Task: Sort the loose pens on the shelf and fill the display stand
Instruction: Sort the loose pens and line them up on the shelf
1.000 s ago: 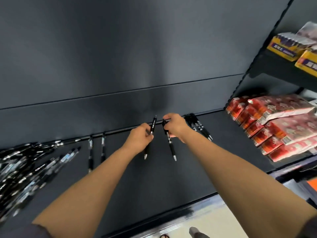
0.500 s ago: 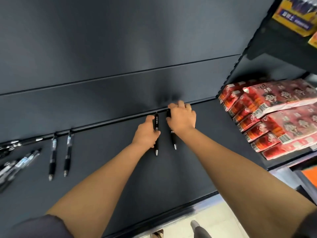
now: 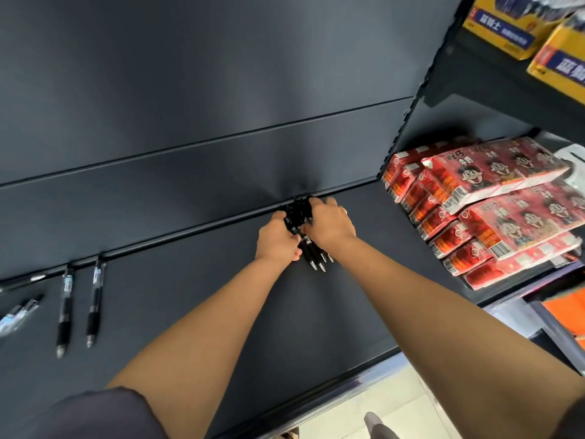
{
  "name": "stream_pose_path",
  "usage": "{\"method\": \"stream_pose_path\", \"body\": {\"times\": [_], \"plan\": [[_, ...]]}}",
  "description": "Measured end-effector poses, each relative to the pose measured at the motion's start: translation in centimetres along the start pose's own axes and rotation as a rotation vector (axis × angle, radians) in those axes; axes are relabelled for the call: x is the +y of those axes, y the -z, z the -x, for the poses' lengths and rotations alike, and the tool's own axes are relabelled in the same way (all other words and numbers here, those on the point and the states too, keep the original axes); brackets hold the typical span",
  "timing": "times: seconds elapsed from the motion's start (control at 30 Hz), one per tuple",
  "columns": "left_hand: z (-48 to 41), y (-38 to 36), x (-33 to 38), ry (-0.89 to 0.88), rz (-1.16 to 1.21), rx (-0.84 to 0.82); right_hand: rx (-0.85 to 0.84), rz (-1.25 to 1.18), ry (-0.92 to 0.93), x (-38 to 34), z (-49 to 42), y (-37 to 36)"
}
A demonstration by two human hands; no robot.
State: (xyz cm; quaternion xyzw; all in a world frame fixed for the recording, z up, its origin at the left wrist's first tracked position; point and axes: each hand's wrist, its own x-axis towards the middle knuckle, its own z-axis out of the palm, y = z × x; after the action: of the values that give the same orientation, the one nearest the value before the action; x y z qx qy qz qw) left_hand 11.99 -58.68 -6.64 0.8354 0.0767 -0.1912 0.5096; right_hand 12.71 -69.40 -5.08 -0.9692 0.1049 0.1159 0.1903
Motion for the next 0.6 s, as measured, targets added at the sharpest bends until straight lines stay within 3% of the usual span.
{"method": "stream_pose_path", "body": {"times": [0.27, 0.6], "plan": [[1.3, 2.1, -0.1, -0.110, -0.410, -0.043, -0.008, 0.142, 0.071, -0.2, 0.8, 0.7], [4.9, 7.9, 0.7, -0.252, -0.675, 0.119, 0.150, 0.297, 0.322, -4.4, 4.0, 2.3]]}}
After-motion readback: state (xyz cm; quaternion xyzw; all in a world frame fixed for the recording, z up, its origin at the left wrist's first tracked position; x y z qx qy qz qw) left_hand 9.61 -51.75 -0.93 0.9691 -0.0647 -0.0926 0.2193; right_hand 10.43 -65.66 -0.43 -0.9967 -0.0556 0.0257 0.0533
